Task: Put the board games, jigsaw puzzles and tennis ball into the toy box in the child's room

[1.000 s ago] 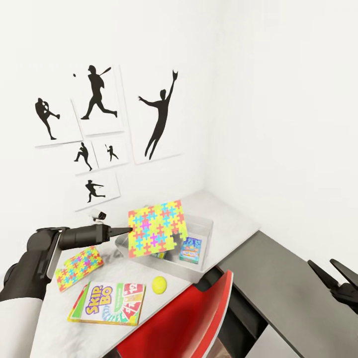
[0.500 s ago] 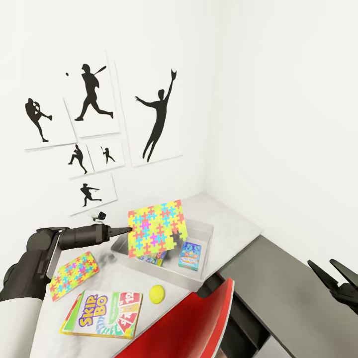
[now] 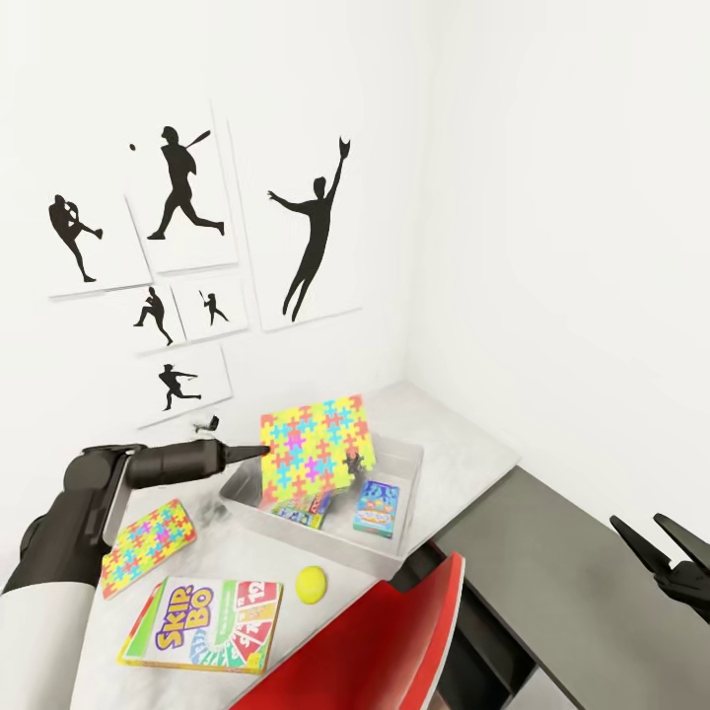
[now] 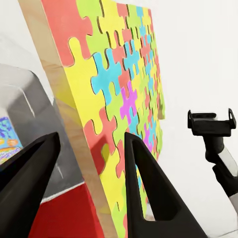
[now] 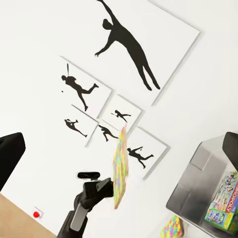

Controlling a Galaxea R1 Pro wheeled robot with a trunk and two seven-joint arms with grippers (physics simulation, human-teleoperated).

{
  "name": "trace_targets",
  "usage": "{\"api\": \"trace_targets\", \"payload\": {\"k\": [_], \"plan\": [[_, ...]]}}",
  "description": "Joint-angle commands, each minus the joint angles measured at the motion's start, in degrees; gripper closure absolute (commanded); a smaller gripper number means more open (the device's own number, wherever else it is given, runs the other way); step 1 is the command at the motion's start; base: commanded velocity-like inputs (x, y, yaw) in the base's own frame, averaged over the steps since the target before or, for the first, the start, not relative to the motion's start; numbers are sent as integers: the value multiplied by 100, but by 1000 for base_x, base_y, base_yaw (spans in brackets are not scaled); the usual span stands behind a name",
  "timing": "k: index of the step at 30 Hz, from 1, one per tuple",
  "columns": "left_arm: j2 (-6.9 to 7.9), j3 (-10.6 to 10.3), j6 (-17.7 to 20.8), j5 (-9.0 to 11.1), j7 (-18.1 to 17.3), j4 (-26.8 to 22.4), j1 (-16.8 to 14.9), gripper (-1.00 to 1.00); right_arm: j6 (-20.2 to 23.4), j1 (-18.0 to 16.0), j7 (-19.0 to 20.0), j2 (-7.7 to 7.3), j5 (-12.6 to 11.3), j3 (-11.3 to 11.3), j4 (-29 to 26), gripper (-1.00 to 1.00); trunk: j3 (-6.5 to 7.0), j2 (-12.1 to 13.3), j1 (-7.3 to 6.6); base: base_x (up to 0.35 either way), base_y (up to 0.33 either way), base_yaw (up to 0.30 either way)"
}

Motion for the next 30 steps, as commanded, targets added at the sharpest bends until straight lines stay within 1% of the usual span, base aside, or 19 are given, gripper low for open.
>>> {"api": "trace_targets", "payload": {"k": [1,3,4,5,7,8,9,10,11,12,13,14,16,17,18,19,20,27,30], "plan": [[-58,-4,71,9,213,34,-119,100,25,-6,10,-1,-3,-3,0,-100,-13,-13,3,0,0,0],[-121,-8,82,9,438,96,-256,100,25,-6,10,-1,-3,-3,-1,-100,-13,-13,3,0,0,0],[-187,-11,89,6,656,225,-421,100,25,-4,10,-1,-3,-3,-1,-100,-13,-13,3,0,0,0],[-213,-12,91,5,745,292,-496,100,25,-4,10,-1,-3,-3,-1,-100,-13,-13,3,0,0,0],[-282,-27,94,-1,957,584,-766,100,25,-5,10,-1,-3,-3,-1,-100,-13,-13,3,0,0,0],[-311,-68,88,-7,1051,840,-973,100,25,-5,10,-1,-3,-3,-1,-100,-13,-13,3,0,0,0],[-337,-205,64,-19,1128,1240,-1256,100,25,-5,10,-1,-3,-3,0,-100,-13,-13,3,0,0,0],[-342,-265,57,-22,1144,1355,-1334,100,25,-5,10,-1,-3,-3,0,-100,-13,-13,3,0,0,0],[-350,-415,44,-33,1167,1545,-1463,100,25,-5,10,-1,-3,-3,1,-100,-13,-13,3,0,0,0],[-353,-503,40,-36,1175,1617,-1512,100,25,-6,10,-1,-3,-3,1,-100,-13,-13,3,0,0,0],[-356,-694,33,-42,1187,1720,-1583,100,25,-6,10,-1,-3,-3,0,-100,-13,-13,3,0,0,0],[-358,-793,31,-44,1191,1757,-1608,100,25,-6,10,-1,-3,-3,0,-100,-13,-13,3,0,0,0],[-364,-1160,21,-45,1196,1843,-1672,100,25,-6,10,-1,-3,-3,1,-100,-13,-13,3,0,0,0],[-366,-1242,20,-46,1198,1855,-1681,100,25,-6,10,-1,-3,-3,1,-100,-13,-13,3,0,0,0],[-368,-1393,17,-45,1202,1873,-1694,100,25,-6,10,-1,-3,-5,2,-100,-13,-13,3,0,0,0],[-369,-1462,16,-45,1203,1879,-1699,100,25,-6,10,-1,-3,-5,3,-100,-13,-13,3,0,0,0],[-370,-1602,12,-46,1202,1888,-1705,100,25,-6,10,-1,-3,-4,3,-100,-13,-13,3,0,0,0],[-359,-2234,5,-59,1197,1894,-1716,100,25,-6,10,-1,-3,-3,1,-100,-13,-13,3,0,0,0],[-357,-2427,4,-115,1199,1895,-1717,100,23,-6,10,-1,-2,-3,1,-100,-13,-13,3,0,0,0]]}}
